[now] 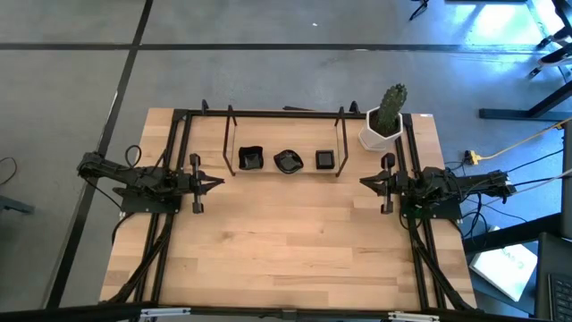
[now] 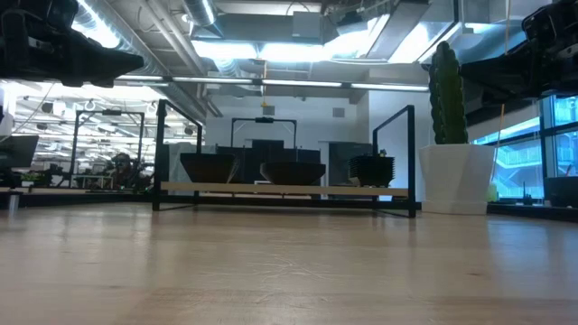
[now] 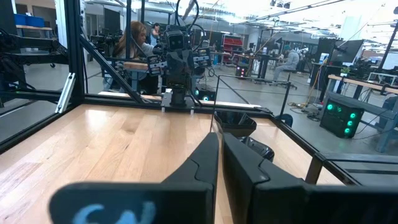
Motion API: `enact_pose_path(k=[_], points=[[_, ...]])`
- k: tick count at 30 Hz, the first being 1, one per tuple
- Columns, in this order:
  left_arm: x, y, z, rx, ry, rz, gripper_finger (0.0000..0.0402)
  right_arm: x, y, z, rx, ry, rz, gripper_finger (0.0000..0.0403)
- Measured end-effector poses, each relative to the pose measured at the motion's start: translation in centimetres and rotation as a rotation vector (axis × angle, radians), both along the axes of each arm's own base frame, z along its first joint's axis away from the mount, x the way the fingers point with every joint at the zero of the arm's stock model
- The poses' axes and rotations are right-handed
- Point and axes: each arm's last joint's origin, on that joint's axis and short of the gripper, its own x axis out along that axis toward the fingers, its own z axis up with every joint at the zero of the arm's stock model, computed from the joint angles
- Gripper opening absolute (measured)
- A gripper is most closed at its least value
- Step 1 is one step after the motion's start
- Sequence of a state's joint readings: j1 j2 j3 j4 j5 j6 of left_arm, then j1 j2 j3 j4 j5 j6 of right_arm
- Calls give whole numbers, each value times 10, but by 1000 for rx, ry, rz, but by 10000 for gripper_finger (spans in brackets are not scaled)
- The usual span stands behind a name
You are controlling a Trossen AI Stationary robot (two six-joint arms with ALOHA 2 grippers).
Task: Pick & Place Mini shaped plates
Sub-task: Return to Home Position
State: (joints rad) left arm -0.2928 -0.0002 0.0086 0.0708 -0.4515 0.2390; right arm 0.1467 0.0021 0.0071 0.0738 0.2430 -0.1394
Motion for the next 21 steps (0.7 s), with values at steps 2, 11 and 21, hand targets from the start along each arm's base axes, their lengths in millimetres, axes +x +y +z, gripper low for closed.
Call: enact_pose_path(k=[2, 11, 21], points=[[0, 0, 0, 1, 0, 0, 6, 0, 0, 0, 0, 0, 0, 23], [0, 0, 0, 0, 0, 0, 4, 0, 0, 0, 0, 0, 0, 23], [0, 0, 0, 1, 0, 0, 6, 0, 0, 0, 0, 0, 0, 23]])
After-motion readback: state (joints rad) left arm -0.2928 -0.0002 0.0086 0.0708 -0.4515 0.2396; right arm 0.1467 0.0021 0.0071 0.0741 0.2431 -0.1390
